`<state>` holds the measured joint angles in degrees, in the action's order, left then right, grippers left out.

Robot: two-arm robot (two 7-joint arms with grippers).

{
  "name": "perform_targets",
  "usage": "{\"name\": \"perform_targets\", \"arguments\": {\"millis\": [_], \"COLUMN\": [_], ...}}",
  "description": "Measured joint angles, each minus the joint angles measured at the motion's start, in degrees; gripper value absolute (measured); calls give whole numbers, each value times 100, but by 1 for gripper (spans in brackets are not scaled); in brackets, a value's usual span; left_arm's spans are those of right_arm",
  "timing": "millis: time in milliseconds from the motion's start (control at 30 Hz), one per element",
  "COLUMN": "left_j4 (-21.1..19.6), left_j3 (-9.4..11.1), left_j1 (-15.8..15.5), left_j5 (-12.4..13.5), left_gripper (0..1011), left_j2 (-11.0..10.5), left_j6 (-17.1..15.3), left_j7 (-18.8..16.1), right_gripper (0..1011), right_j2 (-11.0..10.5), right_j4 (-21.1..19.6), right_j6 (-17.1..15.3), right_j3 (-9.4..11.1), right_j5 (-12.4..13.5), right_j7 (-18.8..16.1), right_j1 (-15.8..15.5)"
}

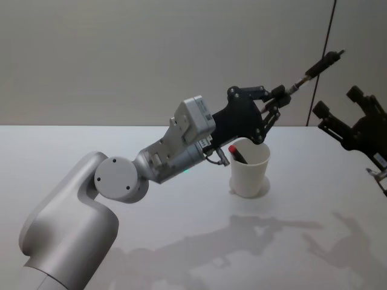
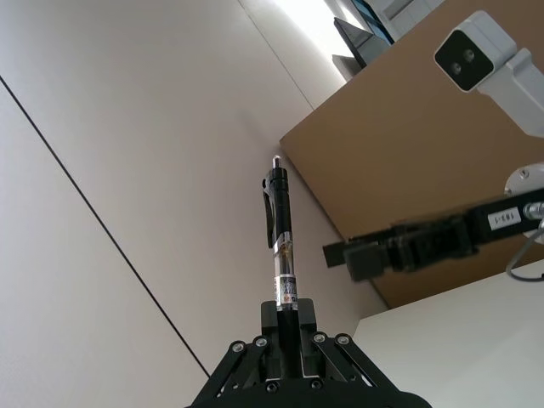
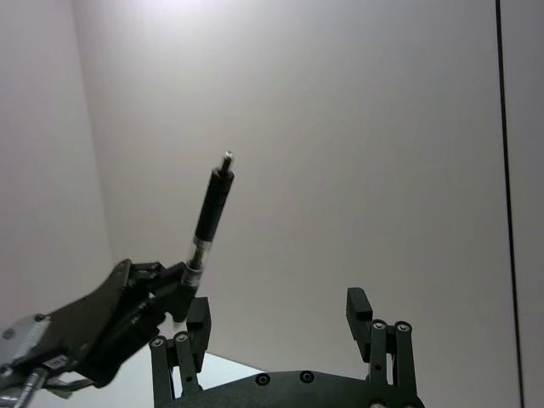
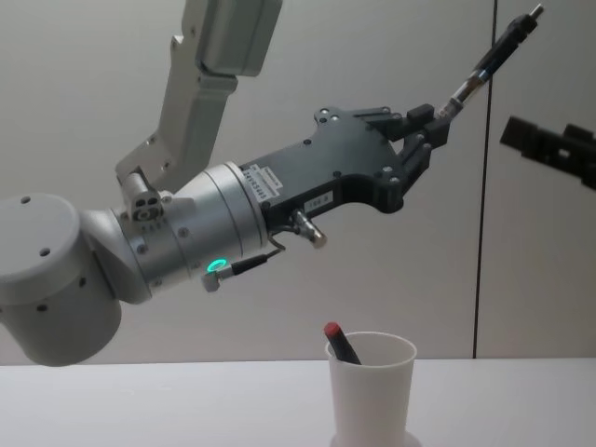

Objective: Place the pen into the pen holder.

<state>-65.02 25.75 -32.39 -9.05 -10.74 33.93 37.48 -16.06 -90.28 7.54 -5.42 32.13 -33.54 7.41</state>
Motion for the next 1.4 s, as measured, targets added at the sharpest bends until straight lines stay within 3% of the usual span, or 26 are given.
{"name": "perform_targets", "arguments": {"millis": [267,600,900,1400], "left_j4": [0,0,0,0], "left_j3": [0,0,0,0], "left_j1": [0,0,0,0], "left_j5": [0,0,0,0], "left_gripper": [136,137,137,137], "left_j2": [0,0,0,0], "left_j6": [0,-1,-1,-1], "left_j7": [-1,-2,-2,-2], "right_gripper": [1001,1002,1001,1002], "right_j2": [-58,-68,-13,156], "right_j4": [-115,-244,-374,-549], "right_j6": [-163,-410,-596,-798], "right_j3": [36,31,-38,-215], "right_j5": [514,999,1139,1049], "right_j7": [-347,-510,-273,309], "right_j1": [11,61,109,187]}}
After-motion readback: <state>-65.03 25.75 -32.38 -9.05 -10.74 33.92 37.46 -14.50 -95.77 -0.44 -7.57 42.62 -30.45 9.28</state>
